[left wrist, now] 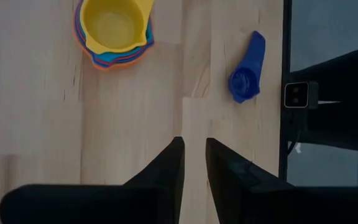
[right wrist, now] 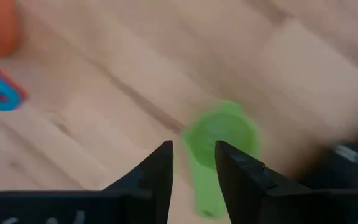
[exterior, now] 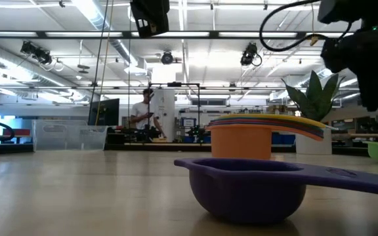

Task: Nest measuring cups in basket
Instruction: Stack the green measuring cup on top of the yellow measuring cup

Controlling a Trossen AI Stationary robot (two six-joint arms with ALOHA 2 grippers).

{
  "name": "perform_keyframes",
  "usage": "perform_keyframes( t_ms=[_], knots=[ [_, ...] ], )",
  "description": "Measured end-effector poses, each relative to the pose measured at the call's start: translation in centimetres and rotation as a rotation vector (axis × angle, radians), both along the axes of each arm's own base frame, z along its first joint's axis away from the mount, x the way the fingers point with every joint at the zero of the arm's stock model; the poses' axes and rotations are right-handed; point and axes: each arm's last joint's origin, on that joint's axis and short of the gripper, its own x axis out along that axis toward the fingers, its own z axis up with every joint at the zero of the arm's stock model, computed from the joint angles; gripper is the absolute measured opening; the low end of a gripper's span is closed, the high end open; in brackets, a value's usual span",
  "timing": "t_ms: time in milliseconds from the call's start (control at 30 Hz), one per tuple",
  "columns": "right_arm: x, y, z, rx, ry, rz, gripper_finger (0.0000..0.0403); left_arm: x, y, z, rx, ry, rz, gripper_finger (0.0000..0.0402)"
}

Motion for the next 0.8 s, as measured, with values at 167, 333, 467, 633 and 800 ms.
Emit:
perform_keyframes(
  t_ms=[167,333,467,633,800],
  knots=[
    [0.9,0.1,-2.0,0.039,0.011,-0.004,0.0125,0.0,0.0,0.0,0.000,0.000,0.000,0.0071],
    [1.4,0.1,-3.5,0.043,0.101,-0.048,0.0125,0.0,0.0,0.0,0.016,-0.003,0.007,0.0071],
    [2.0,0.1,-4.2,0.045,0.147,-0.103,0.0124,0.0,0.1,0.0,0.036,-0.008,0.003,0.0071],
    [2.7,0.0,-5.2,0.007,0.208,-0.125,0.0124,0.0,0.1,0.0,0.044,-0.014,-0.015,0.0071],
    [3.2,-0.1,-6.3,-0.038,0.283,-0.131,0.0124,0.0,0.1,0.0,0.046,-0.015,-0.017,0.0071]
  ],
)
